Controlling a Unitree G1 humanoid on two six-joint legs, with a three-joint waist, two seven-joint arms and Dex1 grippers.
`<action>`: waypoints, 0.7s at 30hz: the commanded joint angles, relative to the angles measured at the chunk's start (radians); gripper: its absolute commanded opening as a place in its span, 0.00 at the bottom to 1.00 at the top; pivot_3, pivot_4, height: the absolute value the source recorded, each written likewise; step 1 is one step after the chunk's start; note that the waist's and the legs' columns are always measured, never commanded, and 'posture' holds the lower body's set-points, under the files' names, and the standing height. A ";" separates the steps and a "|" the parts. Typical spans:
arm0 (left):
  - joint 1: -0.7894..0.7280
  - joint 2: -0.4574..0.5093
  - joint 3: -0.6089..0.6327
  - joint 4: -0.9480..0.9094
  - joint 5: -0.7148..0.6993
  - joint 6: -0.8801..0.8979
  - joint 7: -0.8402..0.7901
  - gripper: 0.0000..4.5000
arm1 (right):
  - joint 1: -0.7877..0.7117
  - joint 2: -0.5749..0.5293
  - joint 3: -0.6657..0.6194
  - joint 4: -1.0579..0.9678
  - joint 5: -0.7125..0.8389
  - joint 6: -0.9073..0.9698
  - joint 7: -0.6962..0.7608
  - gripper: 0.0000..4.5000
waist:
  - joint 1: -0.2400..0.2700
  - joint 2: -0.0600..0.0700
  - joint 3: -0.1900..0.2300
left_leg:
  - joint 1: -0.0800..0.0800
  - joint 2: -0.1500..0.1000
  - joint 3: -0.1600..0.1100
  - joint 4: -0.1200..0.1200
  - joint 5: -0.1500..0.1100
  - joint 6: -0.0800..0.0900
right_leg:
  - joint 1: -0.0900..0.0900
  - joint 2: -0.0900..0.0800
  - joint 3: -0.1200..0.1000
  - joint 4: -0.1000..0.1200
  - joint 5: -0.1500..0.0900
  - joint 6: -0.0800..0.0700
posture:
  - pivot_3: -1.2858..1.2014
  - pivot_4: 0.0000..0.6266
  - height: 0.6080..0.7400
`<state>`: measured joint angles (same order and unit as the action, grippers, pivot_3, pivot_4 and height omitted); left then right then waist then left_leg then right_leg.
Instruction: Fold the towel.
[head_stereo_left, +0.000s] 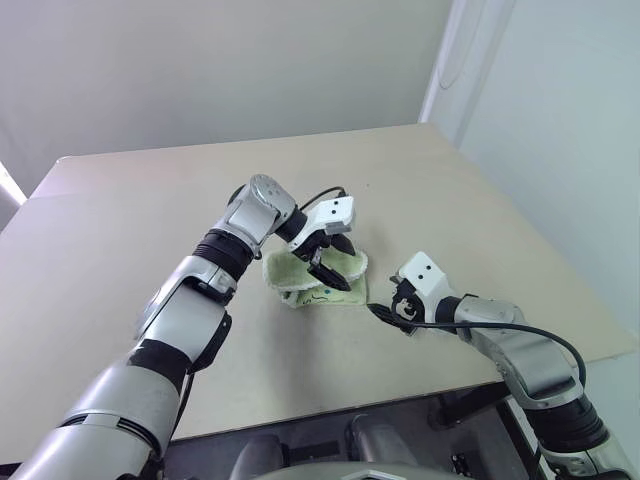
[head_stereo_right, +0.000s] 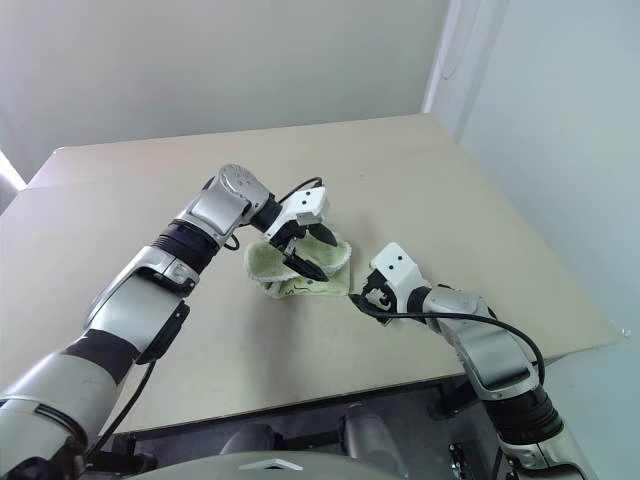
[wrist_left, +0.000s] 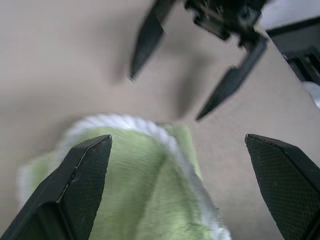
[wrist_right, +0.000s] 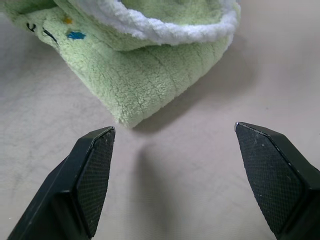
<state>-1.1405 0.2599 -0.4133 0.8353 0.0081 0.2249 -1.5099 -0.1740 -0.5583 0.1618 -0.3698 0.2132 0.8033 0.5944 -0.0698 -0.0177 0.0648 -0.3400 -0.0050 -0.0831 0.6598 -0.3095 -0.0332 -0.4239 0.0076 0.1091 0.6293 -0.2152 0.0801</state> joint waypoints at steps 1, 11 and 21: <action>-0.074 0.005 0.091 0.038 -0.038 0.017 0.046 1.00 | -0.042 0.025 -0.051 -0.059 0.041 -0.025 0.001 0.90 | -0.001 0.000 0.000 | 0.000 0.000 0.000 0.000 0.000 0.000 | 0.000 0.000 0.000 0.000 0.000 0.000 | 0.52 0.00 1.00; -0.128 0.190 0.300 0.226 -0.078 0.123 0.220 1.00 | -0.232 0.093 0.125 -0.039 -0.021 -0.058 0.007 0.90 | -0.025 0.000 0.001 | 0.001 0.001 -0.002 0.000 -0.001 0.001 | 0.000 0.002 -0.001 0.002 0.001 0.003 | 0.52 0.00 1.00; 0.290 0.462 0.282 -0.274 -0.094 0.322 0.110 1.00 | -0.331 0.119 0.259 0.077 -0.091 -0.152 0.072 0.90 | -0.028 -0.001 0.001 | 0.000 0.002 -0.002 0.001 -0.001 0.002 | 0.000 0.001 -0.001 0.002 0.002 0.003 | 0.52 0.00 1.00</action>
<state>-0.8597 0.6989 -0.1447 0.6616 -0.0592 0.5076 -1.3943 -0.4725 -0.4507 0.4172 -0.2932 0.1366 0.6892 0.6566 -0.0978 -0.0183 0.0657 -0.3403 -0.0035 -0.0851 0.6609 -0.3104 -0.0316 -0.4242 0.0083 0.1077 0.6314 -0.2131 0.0835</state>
